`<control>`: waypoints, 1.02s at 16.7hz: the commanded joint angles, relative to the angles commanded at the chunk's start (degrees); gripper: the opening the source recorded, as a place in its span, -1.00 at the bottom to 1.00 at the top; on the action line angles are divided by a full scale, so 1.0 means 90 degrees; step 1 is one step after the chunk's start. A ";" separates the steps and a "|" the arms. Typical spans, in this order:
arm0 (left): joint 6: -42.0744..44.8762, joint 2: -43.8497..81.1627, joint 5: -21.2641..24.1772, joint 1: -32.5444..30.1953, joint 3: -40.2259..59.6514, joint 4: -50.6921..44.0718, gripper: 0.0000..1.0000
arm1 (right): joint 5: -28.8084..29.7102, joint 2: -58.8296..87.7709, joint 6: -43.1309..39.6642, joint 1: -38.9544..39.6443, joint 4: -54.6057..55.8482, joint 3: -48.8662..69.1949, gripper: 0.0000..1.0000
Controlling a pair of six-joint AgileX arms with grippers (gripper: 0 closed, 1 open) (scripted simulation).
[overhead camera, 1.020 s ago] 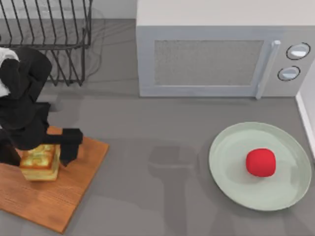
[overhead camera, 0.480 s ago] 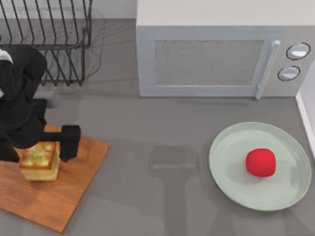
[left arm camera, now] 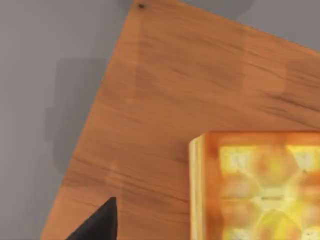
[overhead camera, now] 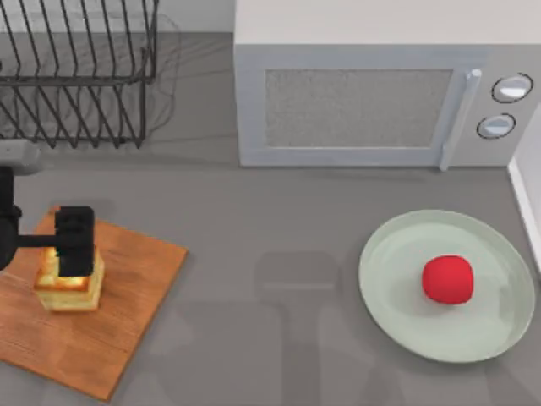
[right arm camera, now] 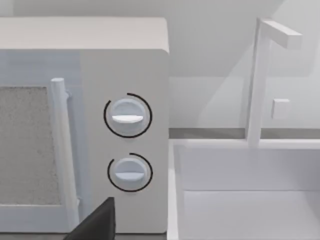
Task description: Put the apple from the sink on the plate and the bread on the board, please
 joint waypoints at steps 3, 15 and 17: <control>0.0154 -0.2037 0.0022 0.0199 -0.1125 0.0746 1.00 | 0.0000 0.0000 0.0000 0.0000 0.0000 0.0000 1.00; 0.0721 -0.7350 -0.0004 0.0852 -0.4290 0.3430 1.00 | 0.0000 0.0000 0.0000 0.0000 0.0000 0.0000 1.00; 0.0727 -0.7381 -0.0004 0.0858 -0.4312 0.3455 1.00 | 0.0000 0.0000 0.0000 0.0000 0.0000 0.0000 1.00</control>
